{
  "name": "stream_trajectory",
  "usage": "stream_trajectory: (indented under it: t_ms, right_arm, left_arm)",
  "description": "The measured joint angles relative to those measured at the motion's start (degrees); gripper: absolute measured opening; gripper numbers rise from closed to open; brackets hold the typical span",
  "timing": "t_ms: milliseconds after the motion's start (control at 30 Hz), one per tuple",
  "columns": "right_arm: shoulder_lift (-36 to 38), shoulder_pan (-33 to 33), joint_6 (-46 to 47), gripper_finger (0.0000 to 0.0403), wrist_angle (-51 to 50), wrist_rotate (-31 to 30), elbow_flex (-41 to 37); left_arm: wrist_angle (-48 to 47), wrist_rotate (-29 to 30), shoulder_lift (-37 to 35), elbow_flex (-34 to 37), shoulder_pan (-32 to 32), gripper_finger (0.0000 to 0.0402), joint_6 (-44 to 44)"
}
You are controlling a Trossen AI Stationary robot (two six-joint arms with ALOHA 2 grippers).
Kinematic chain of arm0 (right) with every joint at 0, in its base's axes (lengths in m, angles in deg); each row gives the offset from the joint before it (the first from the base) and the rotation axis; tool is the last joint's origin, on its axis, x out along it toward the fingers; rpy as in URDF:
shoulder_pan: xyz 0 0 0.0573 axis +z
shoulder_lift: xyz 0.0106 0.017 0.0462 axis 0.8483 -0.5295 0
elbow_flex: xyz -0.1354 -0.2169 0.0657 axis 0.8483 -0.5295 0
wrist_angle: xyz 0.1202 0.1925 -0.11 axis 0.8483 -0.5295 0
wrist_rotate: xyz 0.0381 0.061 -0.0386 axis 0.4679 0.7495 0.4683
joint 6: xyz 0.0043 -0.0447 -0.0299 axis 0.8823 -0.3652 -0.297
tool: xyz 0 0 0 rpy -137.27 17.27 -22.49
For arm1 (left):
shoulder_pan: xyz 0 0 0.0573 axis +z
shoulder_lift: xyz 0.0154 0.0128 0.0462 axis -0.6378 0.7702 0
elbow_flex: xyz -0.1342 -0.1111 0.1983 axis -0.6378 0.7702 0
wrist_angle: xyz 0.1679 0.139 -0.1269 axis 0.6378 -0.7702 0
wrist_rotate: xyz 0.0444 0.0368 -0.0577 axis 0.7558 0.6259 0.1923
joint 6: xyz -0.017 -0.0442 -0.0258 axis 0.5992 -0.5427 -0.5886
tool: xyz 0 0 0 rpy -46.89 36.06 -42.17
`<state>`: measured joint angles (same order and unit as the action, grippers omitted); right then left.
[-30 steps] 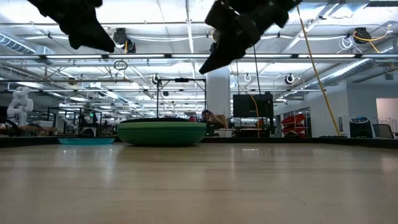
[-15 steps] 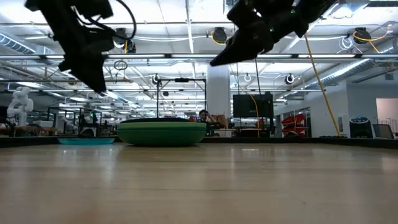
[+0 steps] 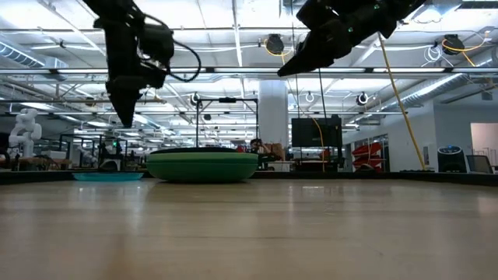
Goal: Stack plastic plates
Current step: Stack the transparent blue plate on the transparent green plate
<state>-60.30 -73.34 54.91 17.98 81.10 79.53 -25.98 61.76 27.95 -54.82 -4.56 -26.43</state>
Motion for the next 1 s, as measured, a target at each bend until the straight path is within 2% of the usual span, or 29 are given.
stream_trajectory:
  t_ms: [133, 533, 667, 833, 1000]
  right_arm:
    - [-0.07, 0.0, -0.06, 0.0089, -0.24, 0.0, 0.0]
    - [-0.07, -0.02, -0.39, 0.0089, -0.13, 0.0, 0.0]
    - [-0.07, -0.02, -0.33, 0.0089, -0.13, 0.0, 0.0]
    - [-0.07, -0.02, -0.14, 0.0089, -0.69, 0.0, 0.0]
    - [-0.07, -0.04, -0.02, 0.0089, -0.67, 0.0, 0.0]
  left_arm:
    - [-0.69, -3.87, 4.73, -0.62, 4.83, 0.0124, 5.92]
    - [1.43, -4.13, 12.26, -0.56, 11.37, 0.0124, 12.44]
    - [3.43, -4.23, 13.47, -0.12, 12.13, 0.0124, 10.96]
    - [6.79, -6.96, 13.43, 3.75, 12.33, 0.0124, 10.93]
    - [11.32, -7.1, 13.41, 8.04, 12.33, 0.0124, 8.33]
